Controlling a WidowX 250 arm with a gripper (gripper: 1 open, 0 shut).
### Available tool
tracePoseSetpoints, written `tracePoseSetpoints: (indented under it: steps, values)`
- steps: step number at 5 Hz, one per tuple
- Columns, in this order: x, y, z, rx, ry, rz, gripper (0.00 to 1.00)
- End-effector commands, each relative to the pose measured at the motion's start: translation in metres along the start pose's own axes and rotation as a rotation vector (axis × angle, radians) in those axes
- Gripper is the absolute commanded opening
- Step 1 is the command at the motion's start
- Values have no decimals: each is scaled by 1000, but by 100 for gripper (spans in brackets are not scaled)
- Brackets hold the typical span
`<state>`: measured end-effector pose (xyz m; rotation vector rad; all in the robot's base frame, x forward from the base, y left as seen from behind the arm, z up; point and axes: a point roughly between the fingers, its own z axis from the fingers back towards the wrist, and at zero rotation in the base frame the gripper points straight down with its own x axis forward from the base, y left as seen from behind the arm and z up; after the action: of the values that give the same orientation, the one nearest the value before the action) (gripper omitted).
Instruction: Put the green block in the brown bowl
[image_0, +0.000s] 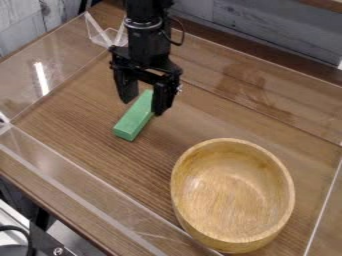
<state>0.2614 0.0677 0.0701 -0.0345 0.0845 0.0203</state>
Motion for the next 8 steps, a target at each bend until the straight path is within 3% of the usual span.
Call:
tracePoseSetpoints:
  steps: [1,4,8]
  values:
    - [4,7,7,2,-40,14,100]
    - [8,17,-1,-24,-39,56,100]
    - [16,23,-6,-52,-50,57,100]
